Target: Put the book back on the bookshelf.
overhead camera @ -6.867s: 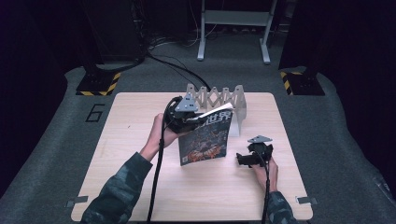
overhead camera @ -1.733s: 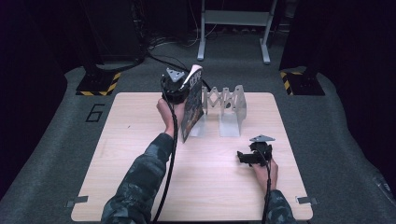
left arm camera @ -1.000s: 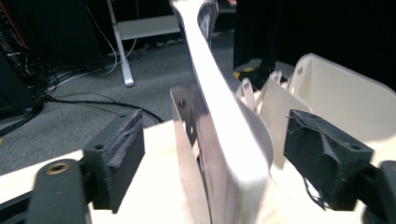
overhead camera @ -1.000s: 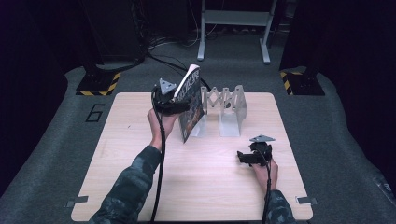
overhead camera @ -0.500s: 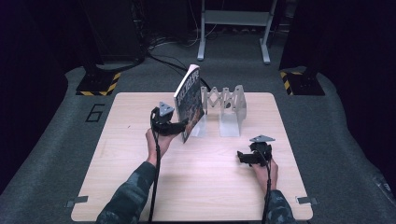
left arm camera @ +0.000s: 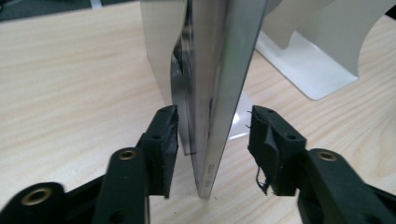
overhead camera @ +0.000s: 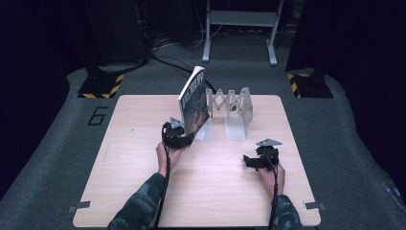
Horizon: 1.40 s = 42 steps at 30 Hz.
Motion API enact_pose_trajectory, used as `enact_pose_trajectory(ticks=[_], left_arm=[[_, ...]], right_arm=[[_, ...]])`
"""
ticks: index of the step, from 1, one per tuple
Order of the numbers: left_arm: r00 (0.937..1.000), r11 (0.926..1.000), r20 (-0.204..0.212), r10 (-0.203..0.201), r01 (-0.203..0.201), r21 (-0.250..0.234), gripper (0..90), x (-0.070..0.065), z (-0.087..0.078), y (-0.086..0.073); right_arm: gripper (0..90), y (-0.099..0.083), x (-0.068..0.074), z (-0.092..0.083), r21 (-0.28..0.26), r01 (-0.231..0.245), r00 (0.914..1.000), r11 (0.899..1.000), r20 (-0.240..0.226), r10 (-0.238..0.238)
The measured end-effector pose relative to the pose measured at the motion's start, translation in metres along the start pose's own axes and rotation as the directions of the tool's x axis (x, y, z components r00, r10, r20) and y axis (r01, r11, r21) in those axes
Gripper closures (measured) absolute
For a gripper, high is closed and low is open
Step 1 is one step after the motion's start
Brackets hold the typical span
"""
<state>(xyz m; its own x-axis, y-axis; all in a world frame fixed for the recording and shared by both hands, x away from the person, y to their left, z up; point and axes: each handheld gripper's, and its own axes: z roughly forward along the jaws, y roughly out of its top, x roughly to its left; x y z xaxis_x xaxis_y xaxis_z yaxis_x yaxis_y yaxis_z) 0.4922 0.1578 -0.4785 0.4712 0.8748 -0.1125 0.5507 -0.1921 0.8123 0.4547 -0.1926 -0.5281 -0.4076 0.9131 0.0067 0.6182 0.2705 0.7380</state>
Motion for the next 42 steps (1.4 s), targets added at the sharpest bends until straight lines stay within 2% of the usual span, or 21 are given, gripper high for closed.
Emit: enact_pose_trajectory(ticks=[3, 5, 7, 9, 17, 18, 28, 30, 42], left_arm=[[0.9979, 0.9979, 0.021, -0.062, 0.062, -0.017, 63.0, 0.002, 0.006, -0.003], [0.9976, 0.9979, 0.027, -0.064, 0.064, -0.009, 68.6, 0.004, 0.007, -0.005], [0.9961, 0.9964, 0.031, -0.082, 0.083, -0.015, 74.0, 0.004, 0.008, -0.006], [0.9928, 0.9931, 0.038, -0.114, 0.115, -0.025, 75.7, 0.004, 0.009, -0.007], [0.9866, 0.9894, 0.077, -0.143, 0.145, -0.012, 76.1, 0.0, 0.011, -0.008], [0.9819, 0.986, 0.093, -0.165, 0.167, -0.01, 75.5, -0.001, 0.011, -0.009], [0.9784, 0.9846, 0.116, -0.171, 0.174, -0.015, 73.0, -0.01, 0.014, -0.01], [0.9792, 0.9862, 0.122, -0.163, 0.165, -0.01, 72.0, -0.012, 0.014, -0.01], [0.9708, 0.9845, 0.167, -0.172, 0.175, -0.004, 70.1, -0.027, 0.02, -0.011]], right_arm=[[8.9, 0.0, 0.0, 0.0, 0.001, -0.004, 1.0, 1.0, 0.0, 0.004], [8.9, 0.0, 0.0, 0.0, 0.0, 0.001, 1.0, 1.0, -0.001, -0.001], [8.9, 0.0, 0.0, 0.0, 0.0, 0.0, 1.0, 1.0, -0.001, 0.0], [9.0, 0.0, 0.0, 0.0, 0.0, 0.001, 1.0, 1.0, -0.001, -0.001], [9.0, 0.0, 0.0, 0.0, -0.001, 0.001, 1.0, 1.0, -0.001, -0.001], [9.0, 0.0, 0.0, 0.0, 0.0, 0.001, 1.0, 1.0, -0.001, -0.001], [9.0, 0.0, 0.0, 0.0, 0.0, 0.001, 1.0, 1.0, -0.001, -0.001], [9.0, 0.0, 0.0, 0.0, 0.0, 0.001, 1.0, 1.0, -0.001, -0.001], [9.1, 0.0, 0.0, 0.0, -0.001, 0.001, 1.0, 1.0, -0.001, -0.001]])
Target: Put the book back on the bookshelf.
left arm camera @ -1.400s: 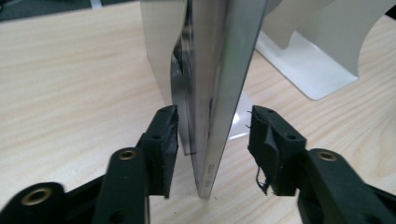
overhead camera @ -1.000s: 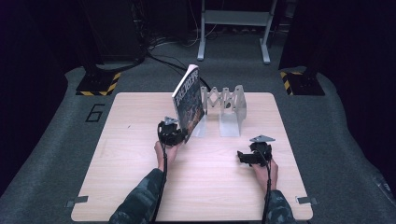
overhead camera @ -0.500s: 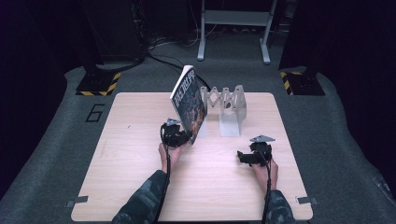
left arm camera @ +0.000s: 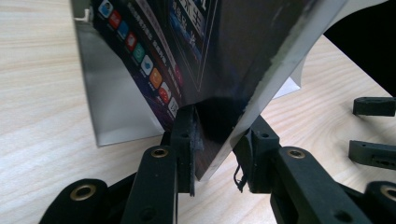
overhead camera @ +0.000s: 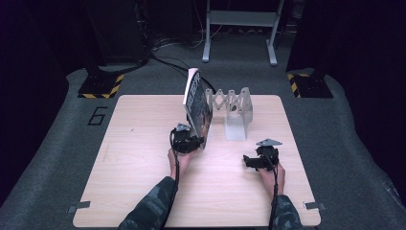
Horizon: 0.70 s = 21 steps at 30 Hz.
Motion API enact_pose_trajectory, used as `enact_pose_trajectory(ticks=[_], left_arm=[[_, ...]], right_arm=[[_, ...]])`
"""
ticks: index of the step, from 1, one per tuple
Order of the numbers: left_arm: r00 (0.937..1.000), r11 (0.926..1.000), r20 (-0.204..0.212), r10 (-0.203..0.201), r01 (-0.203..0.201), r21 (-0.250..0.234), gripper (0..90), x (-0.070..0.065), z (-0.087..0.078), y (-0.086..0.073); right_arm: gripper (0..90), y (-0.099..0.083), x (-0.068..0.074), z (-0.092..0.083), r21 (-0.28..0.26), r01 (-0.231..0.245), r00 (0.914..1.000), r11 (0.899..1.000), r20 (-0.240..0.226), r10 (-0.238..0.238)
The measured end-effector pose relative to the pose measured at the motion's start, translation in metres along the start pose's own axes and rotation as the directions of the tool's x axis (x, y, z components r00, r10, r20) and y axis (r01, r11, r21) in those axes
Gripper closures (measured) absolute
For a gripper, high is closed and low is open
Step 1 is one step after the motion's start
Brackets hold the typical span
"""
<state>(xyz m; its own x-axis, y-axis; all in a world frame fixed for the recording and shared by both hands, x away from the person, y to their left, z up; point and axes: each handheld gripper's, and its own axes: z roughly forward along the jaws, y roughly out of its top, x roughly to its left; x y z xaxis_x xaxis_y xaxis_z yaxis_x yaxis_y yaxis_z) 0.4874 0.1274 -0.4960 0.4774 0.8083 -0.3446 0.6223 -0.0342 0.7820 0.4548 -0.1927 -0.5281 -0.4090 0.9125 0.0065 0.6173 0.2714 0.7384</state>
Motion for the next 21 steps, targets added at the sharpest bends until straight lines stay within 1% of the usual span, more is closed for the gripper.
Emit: enact_pose_trajectory(ticks=[1, 3, 7, 9, 11, 12, 14, 16, 19, 21], left_arm=[[1.0, 1.0, 0.002, 0.002, -0.002, -0.004, 70.1, -0.001, 0.001, 0.0], [1.0, 1.0, 0.008, 0.002, -0.002, 0.006, 70.2, -0.002, 0.002, 0.0], [0.9994, 0.9998, 0.027, -0.021, 0.021, 0.001, 70.0, -0.004, 0.004, -0.001], [0.9992, 0.9998, 0.035, -0.021, 0.021, 0.006, 69.8, -0.006, 0.006, -0.001], [0.9987, 0.9994, 0.039, -0.033, 0.032, 0.011, 69.9, -0.009, 0.008, -0.002], [0.9992, 0.9999, 0.041, -0.005, 0.004, 0.009, 70.1, -0.009, 0.009, -0.002], [0.999, 1.0, 0.045, -0.002, 0.002, 0.007, 70.5, -0.01, 0.011, -0.003], [0.9989, 0.9998, 0.043, 0.015, -0.016, 0.015, 70.6, -0.011, 0.011, -0.003], [0.9991, 0.9999, 0.041, 0.014, -0.014, 0.008, 69.0, -0.011, 0.01, -0.003], [0.9995, 0.9999, 0.029, 0.015, -0.015, 0.003, 66.6, -0.011, 0.008, -0.003]], right_arm=[[9.1, 0.0, 0.0, 0.0, 0.0, -0.001, 1.0, 1.0, 0.0, 0.001], [9.0, 0.0, 0.0, 0.0, 0.0, 0.0, 1.0, 1.0, 0.0, 0.0], [9.0, 0.0, 0.0, 0.0, 0.0, 0.001, 1.0, 1.0, 0.0, -0.001], [9.1, 0.0, 0.0, 0.0, 0.0, 0.0, 1.0, 1.0, 0.0, 0.0], [9.1, 0.0, 0.0, 0.0, 0.0, 0.0, 1.0, 1.0, 0.0, 0.0], [9.1, 0.0, 0.0, 0.0, 0.001, -0.001, 1.0, 1.0, -0.001, 0.001], [9.1, 0.0, 0.0, 0.0, 0.001, -0.004, 1.0, 1.0, 0.0, 0.004], [9.1, 0.0, 0.0, 0.0, 0.001, -0.005, 1.0, 1.0, 0.0, 0.005], [9.1, 0.0, 0.0, 0.0, 0.001, -0.004, 1.0, 1.0, 0.0, 0.004], [9.1, 0.0, 0.0, 0.0, 0.001, -0.004, 1.0, 1.0, 0.0, 0.004]])
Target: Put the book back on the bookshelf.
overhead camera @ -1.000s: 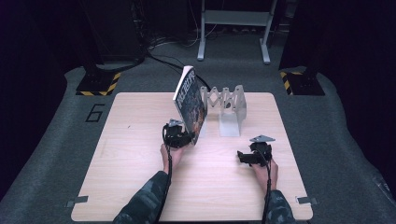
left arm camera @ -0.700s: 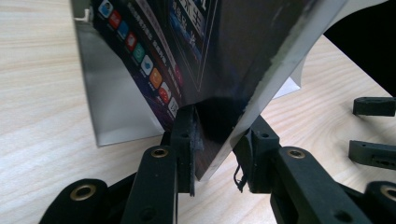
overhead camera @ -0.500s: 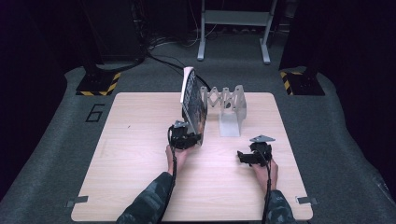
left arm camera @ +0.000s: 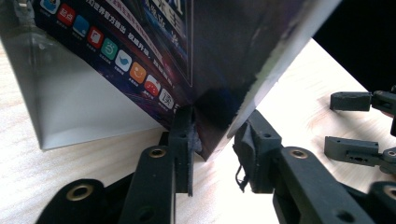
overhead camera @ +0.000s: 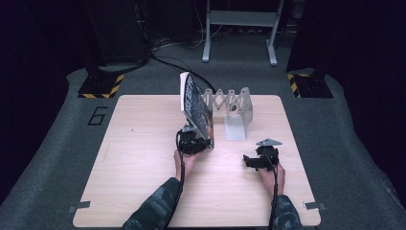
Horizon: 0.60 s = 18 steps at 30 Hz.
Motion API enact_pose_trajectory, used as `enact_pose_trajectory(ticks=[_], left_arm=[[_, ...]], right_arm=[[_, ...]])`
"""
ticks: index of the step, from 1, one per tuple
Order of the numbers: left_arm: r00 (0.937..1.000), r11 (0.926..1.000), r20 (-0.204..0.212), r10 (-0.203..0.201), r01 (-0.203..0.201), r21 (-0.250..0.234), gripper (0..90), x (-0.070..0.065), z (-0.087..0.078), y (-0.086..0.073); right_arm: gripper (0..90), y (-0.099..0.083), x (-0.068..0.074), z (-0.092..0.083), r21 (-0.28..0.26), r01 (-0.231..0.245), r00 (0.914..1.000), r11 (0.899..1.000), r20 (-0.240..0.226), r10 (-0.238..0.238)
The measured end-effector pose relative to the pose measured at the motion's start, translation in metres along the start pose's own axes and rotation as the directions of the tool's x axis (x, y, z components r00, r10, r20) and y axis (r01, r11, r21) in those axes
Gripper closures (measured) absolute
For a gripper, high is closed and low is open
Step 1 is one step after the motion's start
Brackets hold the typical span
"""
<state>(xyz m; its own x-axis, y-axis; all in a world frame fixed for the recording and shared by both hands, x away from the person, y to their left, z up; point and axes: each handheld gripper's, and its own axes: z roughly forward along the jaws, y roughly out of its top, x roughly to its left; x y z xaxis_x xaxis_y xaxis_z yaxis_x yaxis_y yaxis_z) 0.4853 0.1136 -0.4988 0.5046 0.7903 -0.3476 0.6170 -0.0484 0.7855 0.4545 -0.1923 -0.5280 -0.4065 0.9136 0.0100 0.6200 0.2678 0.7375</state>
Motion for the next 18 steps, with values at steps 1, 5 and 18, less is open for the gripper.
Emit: enact_pose_trajectory(ticks=[1, 5, 18], left_arm=[[1.0, 1.0, -0.002, 0.004, -0.004, 0.003, 64.5, 0.0, -0.001, 0.0], [0.9989, 0.9994, -0.033, 0.034, -0.034, -0.002, 55.5, -0.004, -0.003, -0.001], [0.9903, 0.9964, -0.118, 0.073, -0.078, -0.035, 26.6, -0.016, -0.017, -0.003]], right_arm=[[9.2, 0.0, 0.0, 0.0, 0.0, 0.0, 1.0, 1.0, 0.0, 0.0], [9.2, 0.0, 0.0, 0.0, 0.0, 0.0, 1.0, 1.0, 0.0, 0.0], [9.2, 0.0, 0.0, 0.0, 0.0, 0.0, 1.0, 1.0, -0.001, 0.0]])
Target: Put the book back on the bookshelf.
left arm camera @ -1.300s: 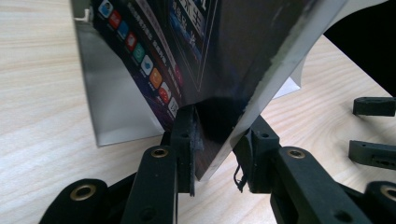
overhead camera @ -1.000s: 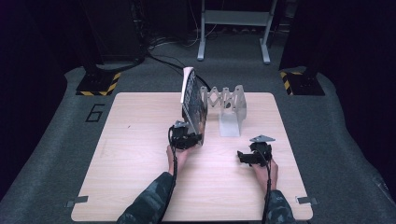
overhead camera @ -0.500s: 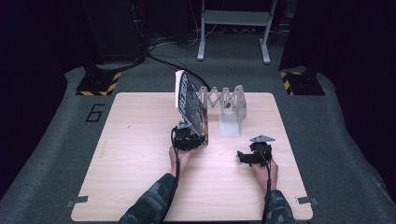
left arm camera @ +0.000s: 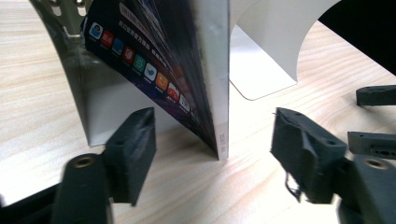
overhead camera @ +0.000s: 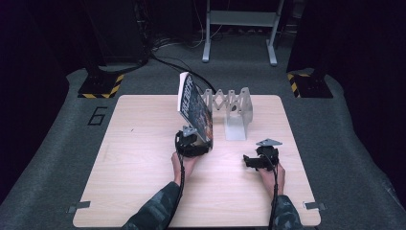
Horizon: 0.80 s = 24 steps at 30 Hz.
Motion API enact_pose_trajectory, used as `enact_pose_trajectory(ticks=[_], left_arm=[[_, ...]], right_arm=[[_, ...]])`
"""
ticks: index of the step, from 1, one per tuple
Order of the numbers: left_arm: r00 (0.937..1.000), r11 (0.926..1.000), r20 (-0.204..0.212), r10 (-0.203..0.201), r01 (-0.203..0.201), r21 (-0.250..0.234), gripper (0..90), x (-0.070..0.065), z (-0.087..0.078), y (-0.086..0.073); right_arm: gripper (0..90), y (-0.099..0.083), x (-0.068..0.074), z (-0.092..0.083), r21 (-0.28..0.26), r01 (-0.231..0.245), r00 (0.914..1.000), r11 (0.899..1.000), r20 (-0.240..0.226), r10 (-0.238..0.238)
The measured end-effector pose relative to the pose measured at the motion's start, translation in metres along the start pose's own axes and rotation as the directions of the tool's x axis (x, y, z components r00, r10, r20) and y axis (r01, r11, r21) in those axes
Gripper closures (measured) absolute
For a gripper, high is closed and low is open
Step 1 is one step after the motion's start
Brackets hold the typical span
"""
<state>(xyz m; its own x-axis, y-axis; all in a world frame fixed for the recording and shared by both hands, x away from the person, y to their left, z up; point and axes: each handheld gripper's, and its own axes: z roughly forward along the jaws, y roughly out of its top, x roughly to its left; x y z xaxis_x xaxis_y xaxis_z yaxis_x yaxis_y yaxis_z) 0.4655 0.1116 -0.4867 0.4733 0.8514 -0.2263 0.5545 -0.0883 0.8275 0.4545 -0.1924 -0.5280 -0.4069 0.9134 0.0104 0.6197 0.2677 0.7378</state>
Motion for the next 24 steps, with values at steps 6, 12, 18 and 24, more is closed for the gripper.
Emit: enact_pose_trajectory(ticks=[6, 12, 18, 24], left_arm=[[0.9988, 0.9992, -0.03, 0.039, -0.039, 0.0, 16.3, 0.004, -0.015, -0.002], [0.9964, 0.9982, -0.061, 0.059, -0.058, 0.016, 13.0, 0.014, -0.035, -0.015], [0.9931, 0.9973, -0.105, 0.052, -0.046, 0.056, 7.6, 0.035, -0.052, -0.033], [0.987, 0.9948, -0.156, 0.038, -0.022, 0.1, 5.1, 0.063, -0.069, -0.053]], right_arm=[[9.3, 0.0, 0.0, 0.0, 0.0, -0.001, 1.0, 1.0, 0.002, 0.001], [9.3, 0.0, 0.0, 0.0, 0.0, 0.0, 1.0, 1.0, 0.001, 0.0], [9.3, 0.0, 0.0, 0.0, 0.0, 0.0, 1.0, 1.0, 0.001, 0.0], [9.3, 0.0, 0.0, 0.0, 0.0, -0.002, 1.0, 1.0, 0.002, 0.002]])
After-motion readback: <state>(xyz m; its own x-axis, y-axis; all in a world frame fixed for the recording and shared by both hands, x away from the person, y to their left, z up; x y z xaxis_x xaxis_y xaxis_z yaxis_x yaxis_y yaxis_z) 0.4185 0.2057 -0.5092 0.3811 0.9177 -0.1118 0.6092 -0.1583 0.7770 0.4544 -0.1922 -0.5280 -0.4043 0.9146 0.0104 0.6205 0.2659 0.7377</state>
